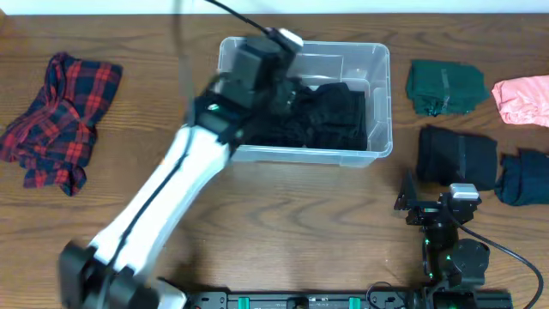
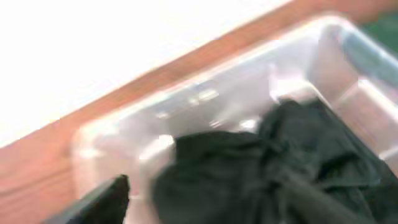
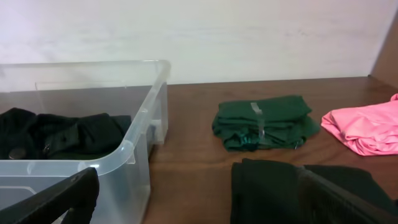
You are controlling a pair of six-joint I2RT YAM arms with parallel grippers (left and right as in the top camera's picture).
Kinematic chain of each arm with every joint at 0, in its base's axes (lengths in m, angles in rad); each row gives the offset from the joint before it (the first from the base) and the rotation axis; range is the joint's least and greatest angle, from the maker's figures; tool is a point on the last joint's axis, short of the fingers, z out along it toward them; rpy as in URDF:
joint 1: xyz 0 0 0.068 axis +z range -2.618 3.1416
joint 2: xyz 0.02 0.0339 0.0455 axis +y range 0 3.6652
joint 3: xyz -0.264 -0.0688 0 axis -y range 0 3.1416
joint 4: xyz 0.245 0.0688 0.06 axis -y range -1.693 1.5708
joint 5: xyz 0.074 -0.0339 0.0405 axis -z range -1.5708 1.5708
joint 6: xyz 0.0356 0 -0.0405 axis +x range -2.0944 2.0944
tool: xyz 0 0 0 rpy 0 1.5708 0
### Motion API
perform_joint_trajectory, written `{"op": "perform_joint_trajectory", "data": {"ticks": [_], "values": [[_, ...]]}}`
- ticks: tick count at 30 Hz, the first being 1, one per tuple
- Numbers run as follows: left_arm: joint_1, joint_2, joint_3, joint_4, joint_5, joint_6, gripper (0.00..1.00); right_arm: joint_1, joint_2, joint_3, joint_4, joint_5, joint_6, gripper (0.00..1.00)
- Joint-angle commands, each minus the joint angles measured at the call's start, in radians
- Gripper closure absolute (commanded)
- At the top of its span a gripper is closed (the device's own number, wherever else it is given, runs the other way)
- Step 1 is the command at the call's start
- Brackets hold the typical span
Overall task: Pack container
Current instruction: 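Release the black garment in the bin and withdraw left gripper, then grasp the red plaid shirt with the left gripper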
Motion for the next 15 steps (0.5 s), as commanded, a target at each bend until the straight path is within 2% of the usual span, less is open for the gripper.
{"op": "perform_joint_trajectory", "data": {"ticks": [1, 4, 11, 15], "values": [[0.084, -0.08, 0.011, -0.074, -0.155, 0.005, 0.13, -0.003, -0.006, -0.002, -0.005, 0.003, -0.013, 0.01], [0.197, -0.114, 0.011, -0.166, -0.2, 0.005, 0.05, -0.003, -0.006, -0.002, -0.005, 0.003, -0.013, 0.01], [0.539, -0.031, -0.005, -0.25, -0.23, 0.016, 0.04, -0.003, -0.006, -0.002, -0.005, 0.003, -0.013, 0.01], [0.65, 0.085, -0.005, -0.245, -0.231, 0.048, 0.04, -0.003, -0.006, -0.002, -0.005, 0.003, -0.013, 0.01]]}}
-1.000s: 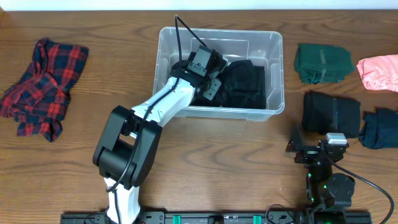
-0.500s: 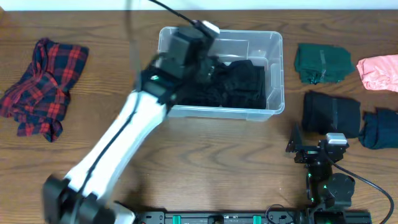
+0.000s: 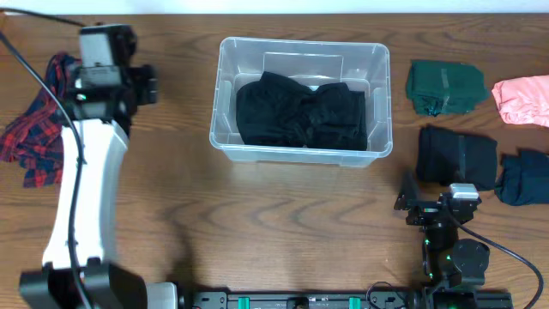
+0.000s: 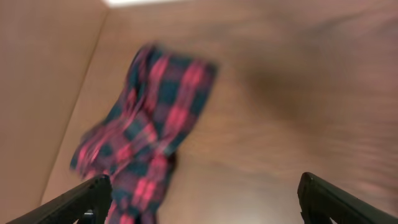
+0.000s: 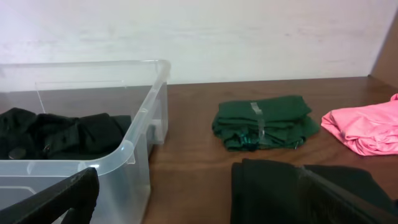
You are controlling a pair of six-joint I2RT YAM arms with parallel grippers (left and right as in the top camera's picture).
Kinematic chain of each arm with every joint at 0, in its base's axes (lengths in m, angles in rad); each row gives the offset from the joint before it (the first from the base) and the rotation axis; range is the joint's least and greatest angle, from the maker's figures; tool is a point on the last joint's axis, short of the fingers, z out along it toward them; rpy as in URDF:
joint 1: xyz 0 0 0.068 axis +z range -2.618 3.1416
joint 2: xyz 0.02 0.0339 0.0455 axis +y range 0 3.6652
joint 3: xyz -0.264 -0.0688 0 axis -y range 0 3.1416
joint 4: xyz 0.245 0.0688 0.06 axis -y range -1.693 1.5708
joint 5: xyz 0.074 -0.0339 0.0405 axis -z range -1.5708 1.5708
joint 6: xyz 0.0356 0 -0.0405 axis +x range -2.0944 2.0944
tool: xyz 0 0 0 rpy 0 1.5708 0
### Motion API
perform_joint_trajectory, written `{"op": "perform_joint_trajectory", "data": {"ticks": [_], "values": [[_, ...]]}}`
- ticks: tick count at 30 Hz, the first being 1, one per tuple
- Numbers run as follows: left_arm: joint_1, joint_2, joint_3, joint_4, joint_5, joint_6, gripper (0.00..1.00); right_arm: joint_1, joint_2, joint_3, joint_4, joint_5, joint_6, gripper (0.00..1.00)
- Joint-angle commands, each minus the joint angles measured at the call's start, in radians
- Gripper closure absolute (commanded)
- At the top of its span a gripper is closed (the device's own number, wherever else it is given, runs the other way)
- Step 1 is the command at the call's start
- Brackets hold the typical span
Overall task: Pack container
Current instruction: 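Grasp the red plaid shirt with the left gripper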
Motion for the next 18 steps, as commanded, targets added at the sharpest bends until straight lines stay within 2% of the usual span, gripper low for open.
{"op": "perform_joint_trajectory", "data": {"ticks": [1, 4, 8, 18], "values": [[0.06, 0.101, -0.013, 0.006, -0.017, 0.063, 0.04, -0.003, -0.006, -0.002, -0.004, 0.003, -0.013, 0.01], [0.081, 0.197, -0.013, 0.029, -0.026, 0.142, 0.02, -0.003, -0.006, -0.002, -0.004, 0.003, -0.013, 0.01], [0.08, 0.317, -0.013, 0.077, -0.116, 0.224, 0.02, -0.003, -0.006, -0.002, -0.004, 0.003, -0.013, 0.01], [0.09, 0.501, -0.013, 0.277, -0.293, 0.258, 0.02, -0.003, -0.006, -0.002, -0.004, 0.003, -0.013, 0.01]]}}
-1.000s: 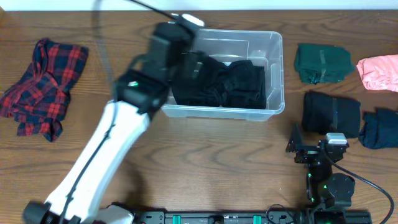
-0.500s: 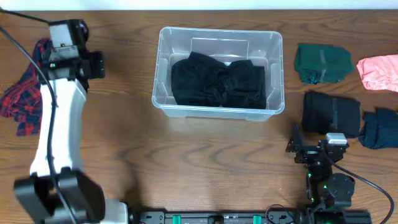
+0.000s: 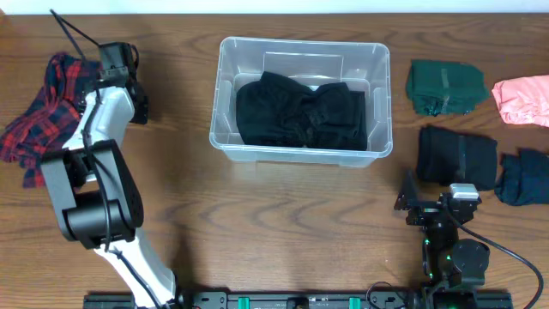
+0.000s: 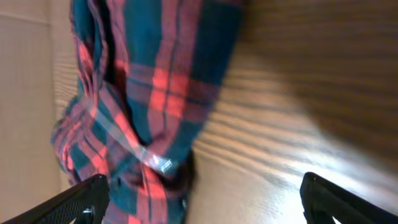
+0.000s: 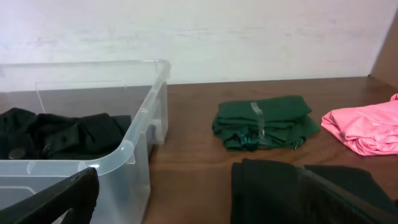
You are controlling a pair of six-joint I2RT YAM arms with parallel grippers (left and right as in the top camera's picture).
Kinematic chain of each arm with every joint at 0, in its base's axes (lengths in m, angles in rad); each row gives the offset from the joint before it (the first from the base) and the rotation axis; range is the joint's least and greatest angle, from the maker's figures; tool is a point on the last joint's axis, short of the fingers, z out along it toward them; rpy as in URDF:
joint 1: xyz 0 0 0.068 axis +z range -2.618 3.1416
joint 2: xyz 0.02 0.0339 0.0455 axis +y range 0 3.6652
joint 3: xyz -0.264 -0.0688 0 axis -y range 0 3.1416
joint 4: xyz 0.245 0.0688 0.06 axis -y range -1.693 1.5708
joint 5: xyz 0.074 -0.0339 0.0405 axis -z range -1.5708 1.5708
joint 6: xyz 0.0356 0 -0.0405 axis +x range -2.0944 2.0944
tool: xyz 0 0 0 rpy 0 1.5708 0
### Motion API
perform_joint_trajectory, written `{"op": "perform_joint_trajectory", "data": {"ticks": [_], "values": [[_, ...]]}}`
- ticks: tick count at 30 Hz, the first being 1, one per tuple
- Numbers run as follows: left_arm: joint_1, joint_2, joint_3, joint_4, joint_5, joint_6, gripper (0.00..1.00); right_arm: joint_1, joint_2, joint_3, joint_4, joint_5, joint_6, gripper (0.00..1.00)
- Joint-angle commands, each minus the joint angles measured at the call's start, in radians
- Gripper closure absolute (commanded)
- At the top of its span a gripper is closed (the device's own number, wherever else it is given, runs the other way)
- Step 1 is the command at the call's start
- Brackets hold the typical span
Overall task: Pack container
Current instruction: 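Grasp the red plaid shirt with the left gripper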
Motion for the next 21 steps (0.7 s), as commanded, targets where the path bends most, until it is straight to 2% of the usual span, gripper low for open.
{"op": "perform_joint_trajectory", "data": {"ticks": [1, 3, 21], "values": [[0.016, 0.041, -0.007, 0.055, -0.093, 0.066, 0.02, -0.003, -0.006, -0.002, -0.004, 0.003, -0.013, 0.01], [0.032, 0.068, -0.007, 0.098, -0.093, 0.096, 0.02, -0.003, -0.006, -0.002, -0.004, 0.003, -0.013, 0.01], [0.18, 0.178, -0.007, 0.25, -0.095, 0.096, 0.02, -0.003, -0.006, -0.002, -0.004, 0.003, -0.013, 0.01]]}}
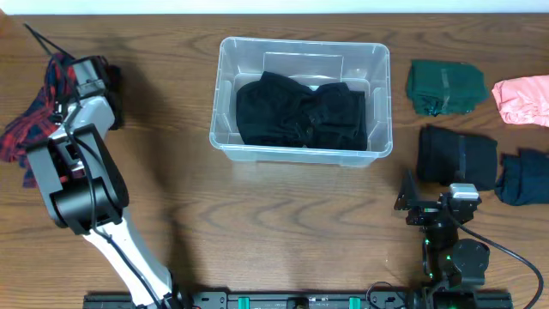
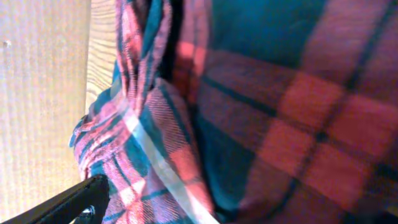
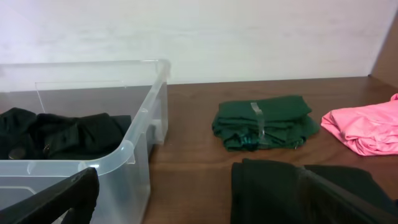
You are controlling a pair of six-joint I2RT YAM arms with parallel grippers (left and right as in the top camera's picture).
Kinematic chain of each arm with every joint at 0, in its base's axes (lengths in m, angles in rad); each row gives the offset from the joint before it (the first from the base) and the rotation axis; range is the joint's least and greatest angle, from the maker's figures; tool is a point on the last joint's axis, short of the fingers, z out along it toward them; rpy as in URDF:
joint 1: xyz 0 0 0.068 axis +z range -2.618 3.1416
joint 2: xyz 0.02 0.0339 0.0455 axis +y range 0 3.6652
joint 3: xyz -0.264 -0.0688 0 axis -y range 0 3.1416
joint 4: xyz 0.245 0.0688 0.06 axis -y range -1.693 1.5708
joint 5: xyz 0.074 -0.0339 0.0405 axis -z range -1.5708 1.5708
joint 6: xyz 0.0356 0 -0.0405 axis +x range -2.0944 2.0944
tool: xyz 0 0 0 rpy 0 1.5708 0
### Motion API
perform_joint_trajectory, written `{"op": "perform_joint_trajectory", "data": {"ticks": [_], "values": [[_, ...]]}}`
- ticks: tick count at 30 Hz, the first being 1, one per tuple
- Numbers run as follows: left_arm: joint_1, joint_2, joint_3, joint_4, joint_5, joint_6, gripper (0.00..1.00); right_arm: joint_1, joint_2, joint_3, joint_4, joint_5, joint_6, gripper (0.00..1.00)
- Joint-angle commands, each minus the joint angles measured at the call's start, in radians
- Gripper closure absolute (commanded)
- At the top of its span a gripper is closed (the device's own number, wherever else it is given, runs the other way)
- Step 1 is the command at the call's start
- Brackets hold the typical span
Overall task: Pack container
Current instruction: 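Grasp the red plaid shirt with the left gripper, then carry the red plaid shirt into the bin and lower it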
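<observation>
A clear plastic container point(image 1: 380, 142) stands at the table's middle with a black garment point(image 1: 300, 112) inside; its corner point(image 3: 140, 146) also shows in the right wrist view. At the far left lies a crumpled red plaid shirt point(image 1: 30, 129). My left gripper point(image 1: 88, 81) is at its upper right edge, open. The plaid cloth point(image 2: 261, 93) fills the left wrist view close up, and only one finger point(image 2: 81, 202) shows there. Near the front edge on the right, my right gripper point(image 1: 433, 204) rests open and holds nothing.
To the right of the container lie a folded green garment point(image 1: 444, 86), a pink one point(image 1: 521, 99), a folded black one point(image 1: 456, 154) and a dark blue one point(image 1: 523, 176). The black one point(image 3: 292, 186) sits just ahead of the right gripper.
My left gripper has moved a little further left, from the table beside the plaid shirt onto the shirt's edge. The cloth now fills its view. The right arm has not moved.
My left gripper was over the container, above the black garment. Then it was over the table left of the container, facing the plaid shirt. Then it was close beside the shirt, and now it is right at the cloth, still open.
</observation>
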Motion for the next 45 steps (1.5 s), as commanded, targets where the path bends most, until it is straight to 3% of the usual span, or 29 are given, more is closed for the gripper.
{"op": "perform_joint_trajectory", "data": {"ticks": [1, 9, 12, 14, 15, 16, 30, 37, 45], "values": [[0.029, 0.045, -0.007, 0.017, -0.022, 0.003, 0.02, -0.003, -0.006, -0.002, -0.005, 0.003, -0.013, 0.01], [0.048, 0.065, -0.007, 0.103, -0.022, 0.002, 0.03, -0.003, -0.006, -0.002, -0.004, 0.003, -0.013, 0.01], [0.041, 0.065, -0.007, 0.11, -0.022, 0.002, 0.37, -0.003, -0.006, -0.002, -0.005, 0.003, -0.013, 0.01], [0.034, 0.065, -0.007, 0.11, -0.022, -0.002, 0.65, -0.003, -0.006, -0.002, -0.005, 0.003, -0.013, 0.01], [0.029, 0.065, -0.007, 0.107, -0.022, -0.002, 0.86, -0.003, -0.006, -0.002, -0.005, 0.003, -0.013, 0.01], [0.023, 0.065, -0.007, 0.102, -0.021, -0.003, 0.94, -0.003, -0.006, -0.002, -0.005, 0.003, -0.013, 0.01], [-0.127, -0.028, -0.005, 0.034, -0.074, -0.063, 0.94, -0.003, -0.006, -0.002, -0.005, 0.003, -0.013, 0.01], [-0.189, -0.245, -0.005, -0.035, -0.069, -0.069, 0.94, -0.003, -0.006, -0.002, -0.005, 0.003, -0.013, 0.01], [-0.3, -0.535, -0.005, -0.078, 0.049, -0.069, 0.94, -0.003, -0.006, -0.002, -0.004, 0.003, -0.013, 0.01]]}}
